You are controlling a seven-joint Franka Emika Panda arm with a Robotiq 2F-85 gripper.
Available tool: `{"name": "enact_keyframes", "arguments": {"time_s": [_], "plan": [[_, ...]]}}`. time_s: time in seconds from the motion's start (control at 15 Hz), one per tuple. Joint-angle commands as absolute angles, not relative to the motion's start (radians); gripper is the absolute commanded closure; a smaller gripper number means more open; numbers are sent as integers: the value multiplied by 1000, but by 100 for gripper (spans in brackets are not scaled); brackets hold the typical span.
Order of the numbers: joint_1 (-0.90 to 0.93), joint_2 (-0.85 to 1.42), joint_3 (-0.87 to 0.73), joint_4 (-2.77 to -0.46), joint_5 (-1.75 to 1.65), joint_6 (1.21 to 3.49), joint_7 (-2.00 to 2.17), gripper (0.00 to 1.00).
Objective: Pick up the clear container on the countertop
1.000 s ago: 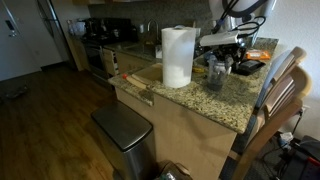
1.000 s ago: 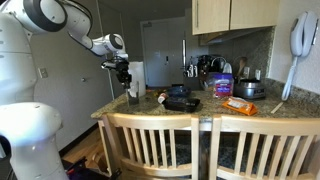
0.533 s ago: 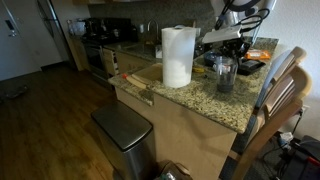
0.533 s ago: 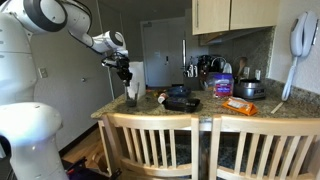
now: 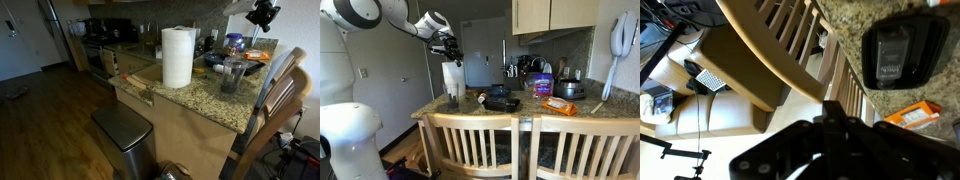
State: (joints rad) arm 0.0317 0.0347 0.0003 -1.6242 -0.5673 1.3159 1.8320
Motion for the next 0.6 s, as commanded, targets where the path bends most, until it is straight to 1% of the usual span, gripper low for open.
{"name": "enact_keyframes", "arguments": {"time_s": [0.0, 0.07, 0.13, 0.2, 0.33, 0.4, 0.53], "plan": [[-30, 74, -57, -1569, -632, 1340, 1720, 100], [-49, 84, -78, -1557, -627, 1361, 1675, 75], [-65, 90, -94, -1550, -609, 1380, 1620, 73], [-37, 57, -73, -1587, -621, 1351, 1699, 93], [-61, 73, -98, -1574, -620, 1374, 1647, 78], [-64, 65, -94, -1590, -611, 1406, 1572, 49], [-60, 48, -85, -1619, -596, 1475, 1481, 46]]}}
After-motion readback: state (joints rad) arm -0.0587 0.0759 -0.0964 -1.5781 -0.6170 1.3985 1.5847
